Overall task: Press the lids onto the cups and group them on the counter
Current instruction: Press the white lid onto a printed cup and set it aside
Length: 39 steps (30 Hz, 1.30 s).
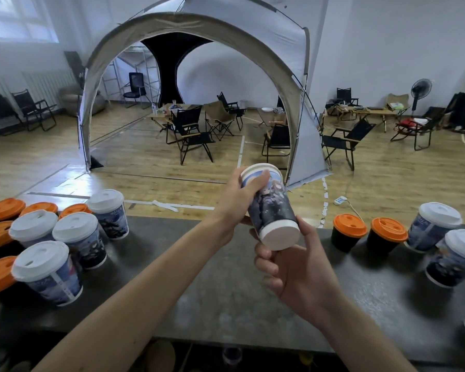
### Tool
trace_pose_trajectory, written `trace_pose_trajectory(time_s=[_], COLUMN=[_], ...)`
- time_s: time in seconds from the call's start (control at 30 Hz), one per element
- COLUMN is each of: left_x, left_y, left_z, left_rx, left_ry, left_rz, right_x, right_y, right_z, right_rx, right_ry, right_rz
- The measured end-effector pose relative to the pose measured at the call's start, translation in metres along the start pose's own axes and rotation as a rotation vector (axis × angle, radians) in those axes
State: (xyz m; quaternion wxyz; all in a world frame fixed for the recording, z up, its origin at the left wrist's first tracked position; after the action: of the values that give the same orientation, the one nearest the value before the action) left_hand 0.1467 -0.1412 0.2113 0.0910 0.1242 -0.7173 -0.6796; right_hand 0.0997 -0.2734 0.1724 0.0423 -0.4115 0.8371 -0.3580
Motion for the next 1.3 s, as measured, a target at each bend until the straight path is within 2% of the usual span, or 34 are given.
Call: trace_pose_trajectory(time_s=[0.13, 0.2, 0.33, 0.43, 0.5, 0.57, 0.67, 0.77, 0.93, 1.03, 1.13, 1.23, 1.3], left_x=[-0.003, 0.0, 0.003, 0.012, 0.021, 0.026, 0.026, 0.028, 0.026, 0.023, 0.021, 0.024, 0.024], left_y=[-0.008, -0.011, -0.033, -0.062, -0.082, -0.095, -0.104, -0.108, -0.116, -0.115, -0.109, -0.104, -0.114], left_z=[0.002, 0.005, 0.017, 0.015, 0.01, 0.007, 0.008, 0.008, 0.014, 0.02, 0.031, 0.04, 0.054], left_rx=[0.1, 0.096, 0.039, 0.078, 0.204, 0.4, 0.571, 0.608, 0.649, 0.669, 0.692, 0.593, 0.376], left_ry=[-0.033, -0.026, 0.041, -0.155, -0.27, -0.273, -0.258, -0.29, -0.237, -0.183, -0.107, -0.065, 0.04], left_rz=[-0.039, -0.063, -0.02, 0.096, 0.206, 0.303, 0.375, 0.373, 0.394, 0.353, 0.221, 0.142, 0.122], right_x=[-0.001, -0.002, 0.004, 0.012, 0.013, 0.008, -0.003, -0.008, -0.014, -0.014, -0.014, -0.03, -0.046], right_y=[0.0, -0.005, -0.025, -0.044, -0.052, -0.048, -0.039, -0.037, -0.028, -0.022, -0.013, 0.01, 0.027], right_z=[0.01, 0.018, 0.035, 0.032, 0.026, 0.02, 0.014, 0.009, 0.002, 0.0, 0.009, 0.032, 0.051], right_rx=[0.064, 0.141, 0.528, 0.859, 1.016, 1.192, 1.38, 1.444, 1.515, 1.569, 1.599, 1.621, 1.554], right_ry=[0.068, 0.113, 0.396, 0.535, 0.53, 0.474, 0.442, 0.461, 0.435, 0.449, 0.49, 0.412, 0.339], right_rz=[0.044, 0.146, 0.438, 0.718, 0.934, 1.055, 1.039, 1.034, 1.007, 1.062, 1.113, 1.019, 0.93])
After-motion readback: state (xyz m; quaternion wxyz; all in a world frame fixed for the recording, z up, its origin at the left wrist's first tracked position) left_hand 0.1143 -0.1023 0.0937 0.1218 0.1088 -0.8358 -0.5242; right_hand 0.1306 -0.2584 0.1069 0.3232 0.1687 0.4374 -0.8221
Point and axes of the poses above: each hand's wrist, its own x-axis away from the middle knuckle, its own z-axis out of the back of the hand, y = z × x, the point moved 4 cm from there along -x, towards the middle knuckle
